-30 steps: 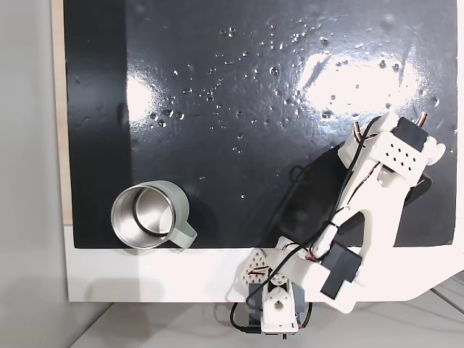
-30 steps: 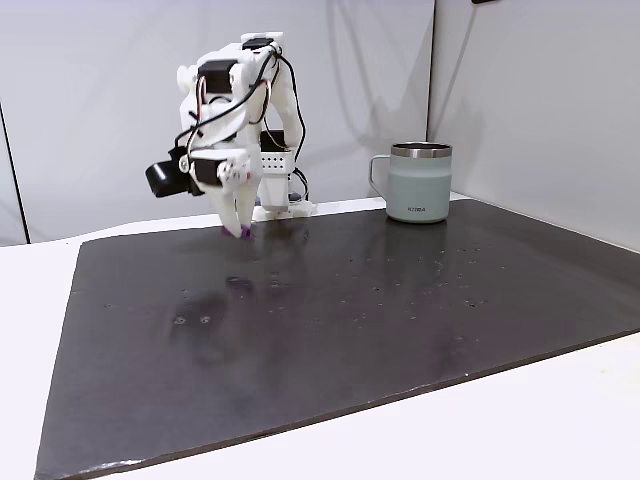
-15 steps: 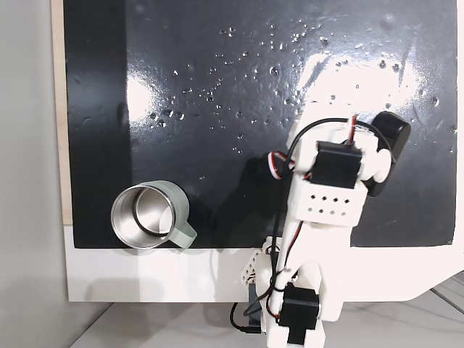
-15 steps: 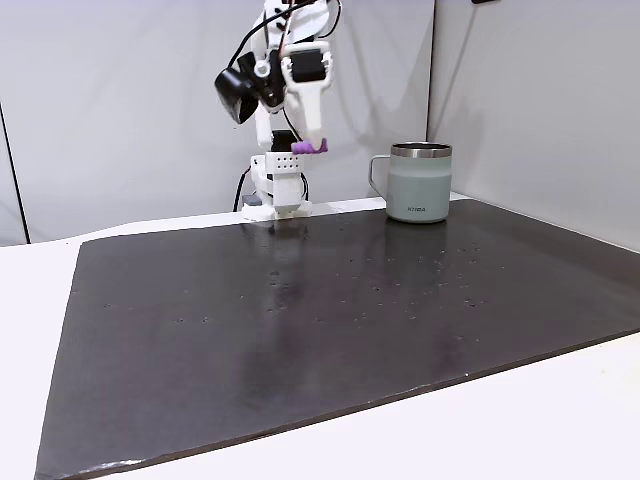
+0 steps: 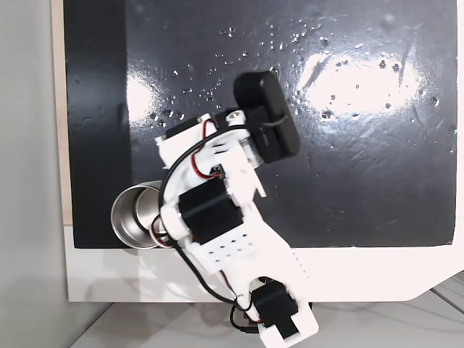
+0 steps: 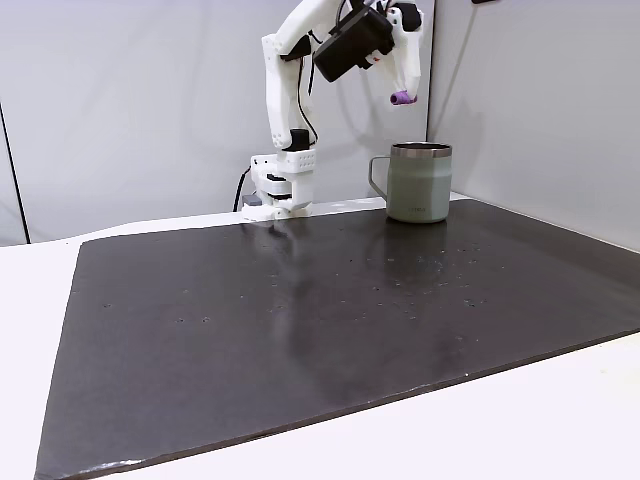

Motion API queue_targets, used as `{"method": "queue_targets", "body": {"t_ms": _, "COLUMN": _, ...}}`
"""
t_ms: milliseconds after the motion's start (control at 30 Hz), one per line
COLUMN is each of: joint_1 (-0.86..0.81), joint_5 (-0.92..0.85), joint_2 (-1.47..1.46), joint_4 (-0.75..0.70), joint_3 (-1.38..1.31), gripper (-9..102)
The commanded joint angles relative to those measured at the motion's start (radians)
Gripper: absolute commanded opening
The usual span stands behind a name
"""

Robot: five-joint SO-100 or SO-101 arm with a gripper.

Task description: Grasp a pengrip and put it in the cup.

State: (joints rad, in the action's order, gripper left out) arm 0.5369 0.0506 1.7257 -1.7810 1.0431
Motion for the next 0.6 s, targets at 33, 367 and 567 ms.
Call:
{"method": "queue_targets", "body": {"t_ms": 33, "joint_1": 0.163, "joint_5": -0.028, "joint_2": -0.012, "joint_4": -0.017, "joint_3": -0.049, "gripper": 0}}
{"method": "queue_targets", "body": {"t_ms": 367, "joint_1": 0.365, "joint_5": -0.069, "joint_2": -0.031, "joint_4": -0.038, "joint_3": 0.046, "gripper": 0}}
{"method": "queue_targets", "body": {"t_ms": 567, "joint_1": 0.46, "joint_5": -0.095, "joint_2": -0.054, "joint_4": -0.038, "joint_3": 0.06, "gripper": 0}}
